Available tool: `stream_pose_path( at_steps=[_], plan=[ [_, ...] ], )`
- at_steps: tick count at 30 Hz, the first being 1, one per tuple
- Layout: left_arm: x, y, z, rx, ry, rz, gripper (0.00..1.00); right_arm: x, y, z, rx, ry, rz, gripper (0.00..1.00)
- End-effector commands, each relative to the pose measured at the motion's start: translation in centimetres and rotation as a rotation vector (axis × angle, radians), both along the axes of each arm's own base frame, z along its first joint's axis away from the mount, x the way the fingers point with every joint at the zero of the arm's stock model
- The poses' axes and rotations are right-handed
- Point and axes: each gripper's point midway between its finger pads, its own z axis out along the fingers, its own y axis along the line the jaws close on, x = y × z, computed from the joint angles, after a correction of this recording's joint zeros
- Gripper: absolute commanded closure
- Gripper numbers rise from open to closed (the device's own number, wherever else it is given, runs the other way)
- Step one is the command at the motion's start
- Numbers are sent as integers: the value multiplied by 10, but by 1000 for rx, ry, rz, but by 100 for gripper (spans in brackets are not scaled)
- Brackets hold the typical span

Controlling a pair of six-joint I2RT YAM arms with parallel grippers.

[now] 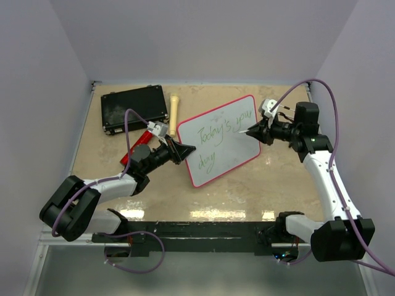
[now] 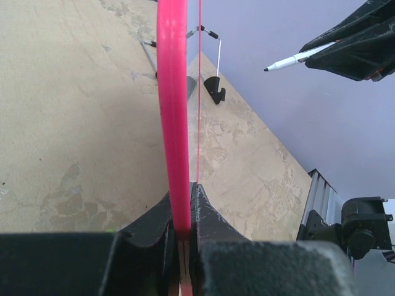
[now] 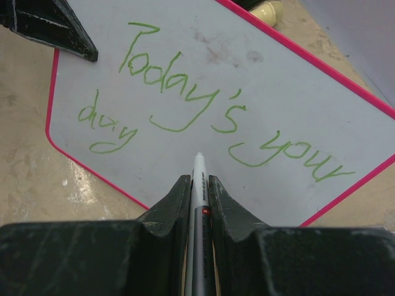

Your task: Write a sentence on the whiteboard

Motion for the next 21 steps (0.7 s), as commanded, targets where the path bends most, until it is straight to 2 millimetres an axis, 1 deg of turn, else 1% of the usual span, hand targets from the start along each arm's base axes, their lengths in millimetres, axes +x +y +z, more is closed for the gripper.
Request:
stream_pose_path(
  at_steps=[1,21],
  plan=[
    [-7,-4,-7,59,-19,-59,100,-3,2,4,17,-10,31,100],
    [-8,-5,-6,47,-11,-64,100,-5,5,-2,20,4,51,100]
  ],
)
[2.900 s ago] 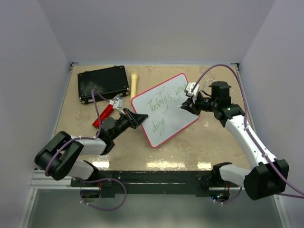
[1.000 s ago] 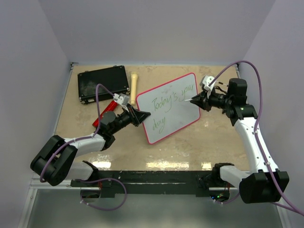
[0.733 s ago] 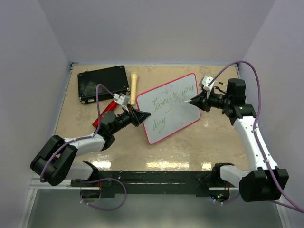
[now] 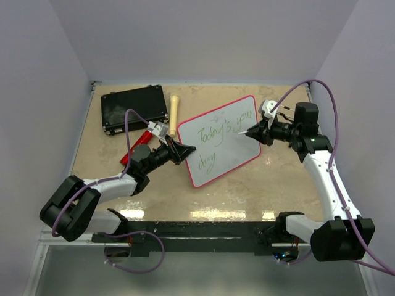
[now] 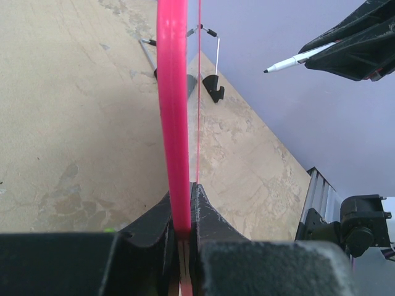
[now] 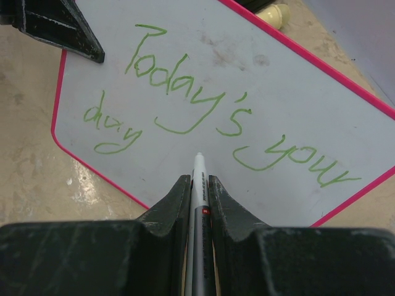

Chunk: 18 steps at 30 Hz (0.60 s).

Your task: Write a sentence on the whiteboard

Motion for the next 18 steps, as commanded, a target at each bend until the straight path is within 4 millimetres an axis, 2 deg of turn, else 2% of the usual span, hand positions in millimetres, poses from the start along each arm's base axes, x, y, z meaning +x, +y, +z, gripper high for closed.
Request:
stream_pose_path(
  at_steps=[1,7,12,16,18],
  plan=[
    [-6,-4,-6,44,-11,-56,100,-4,3,-1,12,0,34,100],
    [-6,-5,-8,24,27,-56,100,-9,2,-21,-28,12,70,100],
    [-9,-9,-12,-8,80,-74,100,-16,9,-50,-128,10,129,100],
    [-11,-8,-12,-27,96,-71,100,-15,19,-55,-188,-57,142,100],
    [-11,-7,-16,-31,112,-63,100,-22,32,-54,-186,-59,179,100]
  ],
)
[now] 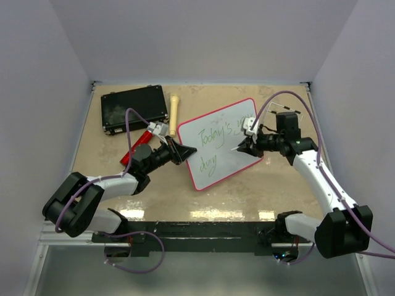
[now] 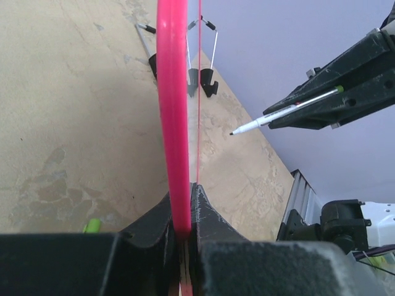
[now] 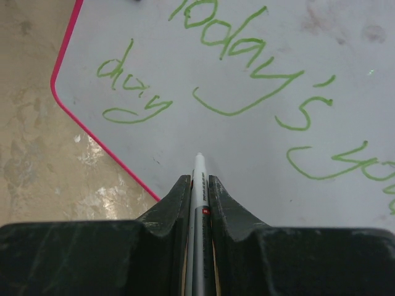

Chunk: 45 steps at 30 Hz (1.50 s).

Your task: Write a sentence on the whiteboard

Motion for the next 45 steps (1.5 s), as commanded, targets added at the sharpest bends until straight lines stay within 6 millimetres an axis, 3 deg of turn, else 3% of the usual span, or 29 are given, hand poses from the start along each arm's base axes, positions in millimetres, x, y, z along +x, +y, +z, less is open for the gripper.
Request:
stream_pose_path(
  at_steps=[1,7,14,25,28,37,45],
  plan=[
    [-11,-4,-8,4,18,-53,100,-2,17,9,-31,-96,56,100],
    [-10,-1,-8,-5,36,-32,100,-3,34,5,-46,-94,22,100],
    [-8,2,-10,-23,56,1,100,17,8,0,-158,-131,-97,100],
    [-5,9,-11,-37,72,50,100,-12,33,0,-64,-75,39,100],
    [-4,10,-11,-48,79,61,100,-12,40,-7,-72,-70,43,100],
    [-2,15,-12,-63,96,103,100,-2,29,-16,-128,-78,-28,100],
    [-2,16,-13,-61,101,106,100,-2,36,-31,-148,-41,31,100]
  ],
)
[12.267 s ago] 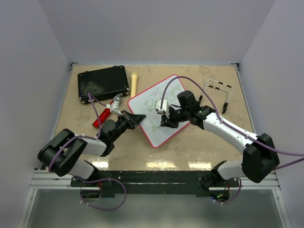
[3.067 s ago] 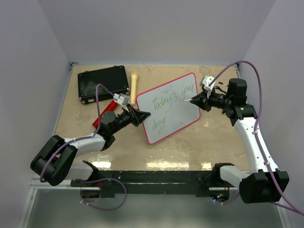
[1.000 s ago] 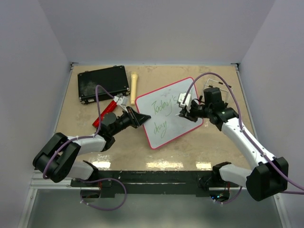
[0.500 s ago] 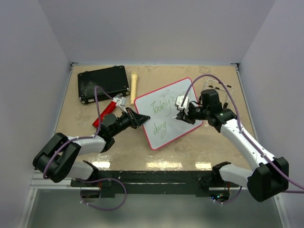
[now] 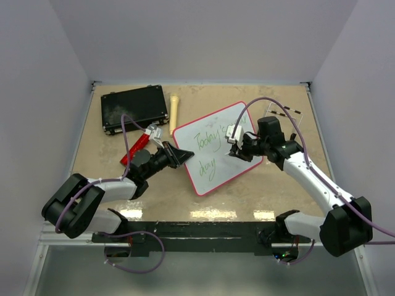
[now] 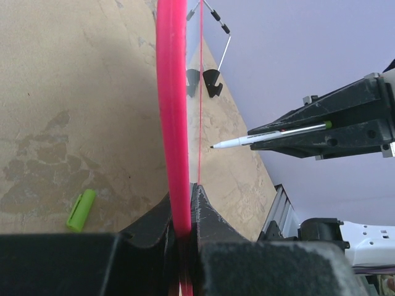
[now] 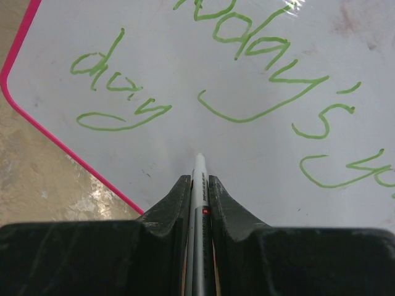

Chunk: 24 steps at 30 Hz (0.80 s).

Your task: Write a sentence on the whiteboard

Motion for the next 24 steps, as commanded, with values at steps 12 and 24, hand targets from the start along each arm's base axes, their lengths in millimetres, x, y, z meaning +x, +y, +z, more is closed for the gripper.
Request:
stream_pose_path(
  at_steps=[12,24],
  plan=[
    [3,1,4,25,-63,5,100,17,8,-3,-2,-16,-23,100],
    [3,0,5,23,-70,0,100,7,26,1,19,-8,33,100]
  ],
)
